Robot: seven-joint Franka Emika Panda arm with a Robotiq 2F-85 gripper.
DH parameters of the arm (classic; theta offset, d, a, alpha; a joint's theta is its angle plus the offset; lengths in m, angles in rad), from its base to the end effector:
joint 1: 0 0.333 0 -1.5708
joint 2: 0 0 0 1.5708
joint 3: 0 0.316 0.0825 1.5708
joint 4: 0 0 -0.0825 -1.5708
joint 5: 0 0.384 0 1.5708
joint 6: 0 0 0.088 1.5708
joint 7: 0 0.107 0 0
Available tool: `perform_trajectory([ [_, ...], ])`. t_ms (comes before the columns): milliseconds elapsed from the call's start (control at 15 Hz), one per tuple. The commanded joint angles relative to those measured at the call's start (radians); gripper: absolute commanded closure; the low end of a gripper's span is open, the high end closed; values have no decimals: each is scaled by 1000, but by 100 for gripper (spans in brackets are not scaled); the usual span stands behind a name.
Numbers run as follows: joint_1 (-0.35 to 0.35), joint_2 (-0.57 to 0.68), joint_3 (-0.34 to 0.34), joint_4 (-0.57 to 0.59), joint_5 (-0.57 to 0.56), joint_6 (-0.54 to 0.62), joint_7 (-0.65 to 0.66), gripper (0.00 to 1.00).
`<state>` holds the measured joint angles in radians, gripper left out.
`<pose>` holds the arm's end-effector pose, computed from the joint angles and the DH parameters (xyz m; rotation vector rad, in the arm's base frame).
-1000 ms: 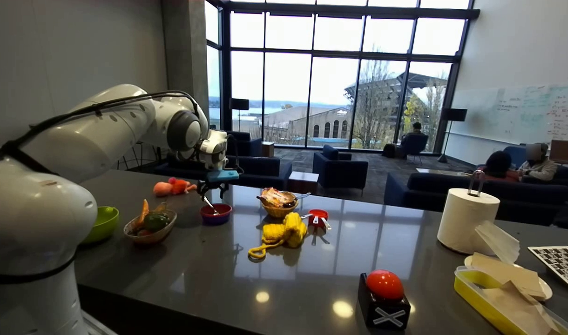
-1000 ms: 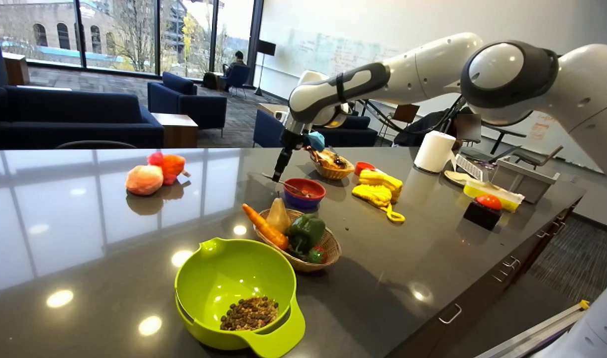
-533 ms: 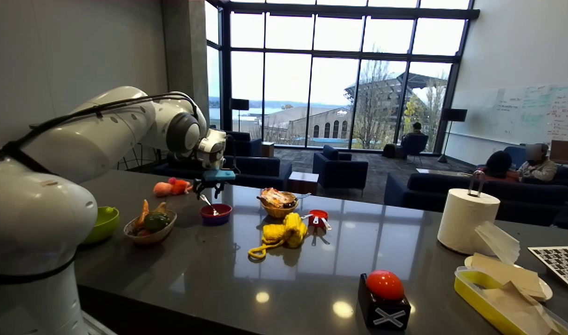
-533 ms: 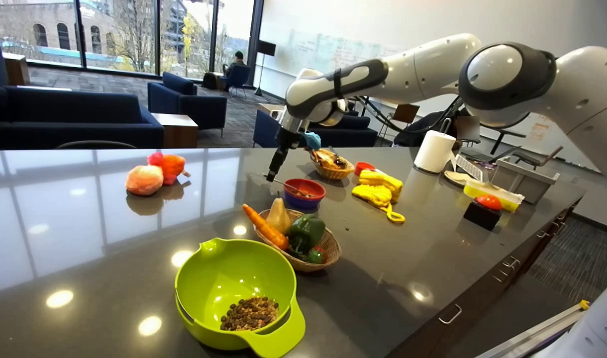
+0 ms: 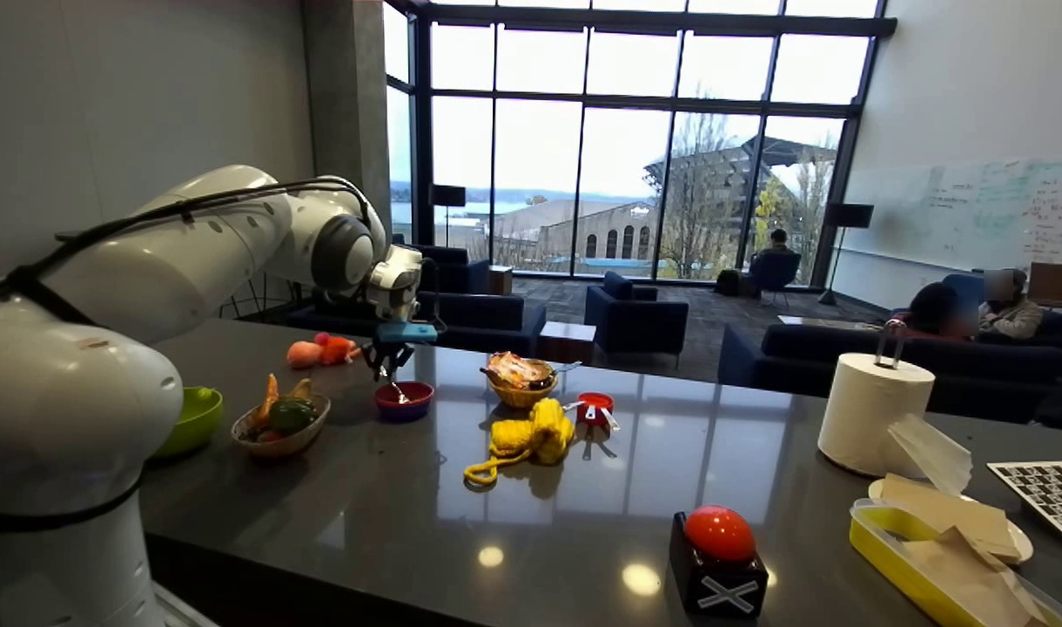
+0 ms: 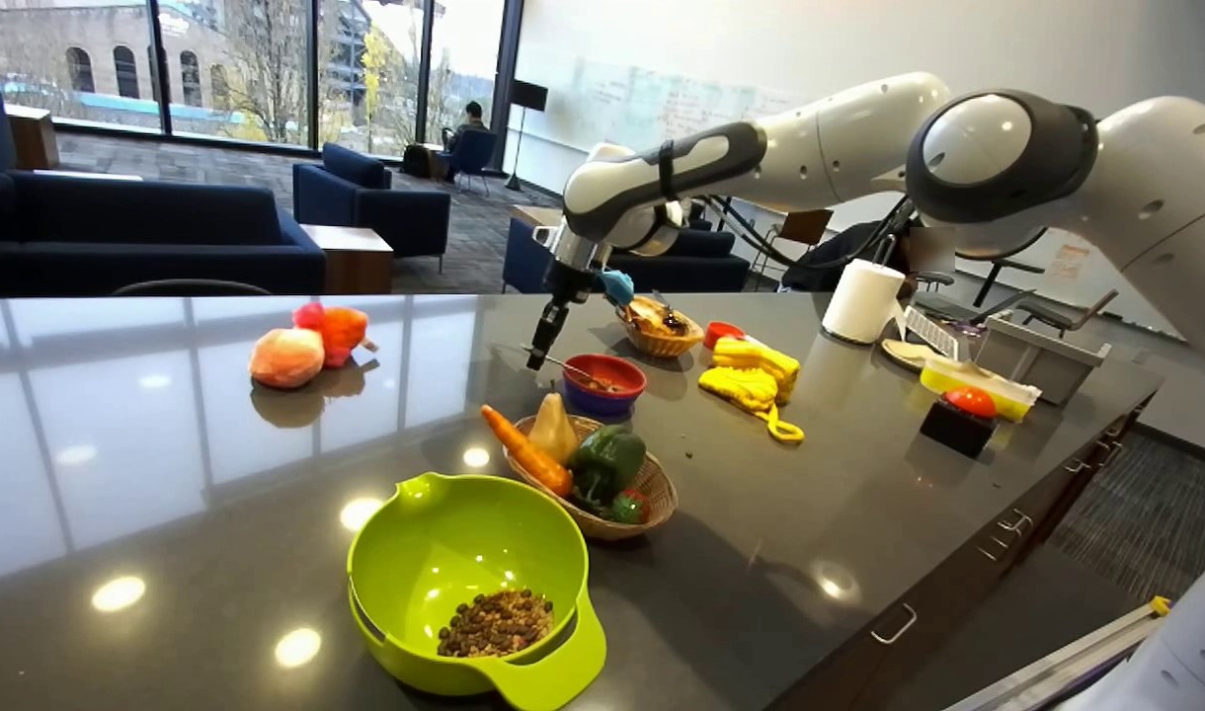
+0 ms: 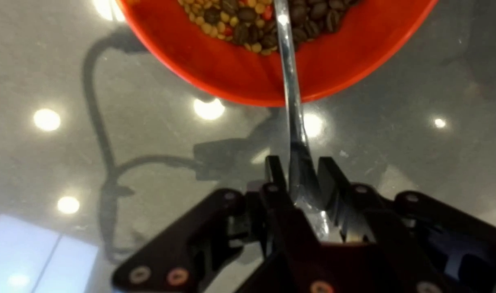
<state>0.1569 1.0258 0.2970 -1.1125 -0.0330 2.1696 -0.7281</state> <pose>0.7275 0.2699 0.2047 -2.5316 -1.4726 -0.1448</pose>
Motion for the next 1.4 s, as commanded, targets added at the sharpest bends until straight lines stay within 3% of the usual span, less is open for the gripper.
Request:
perform_trajectory([
  [0,5,7,-1,33,18,-28,-13,99],
  [133,2,-11,0,23,0,-36,1,95],
  [1333,0,-170,-57,-15,-45,-64,70,95],
])
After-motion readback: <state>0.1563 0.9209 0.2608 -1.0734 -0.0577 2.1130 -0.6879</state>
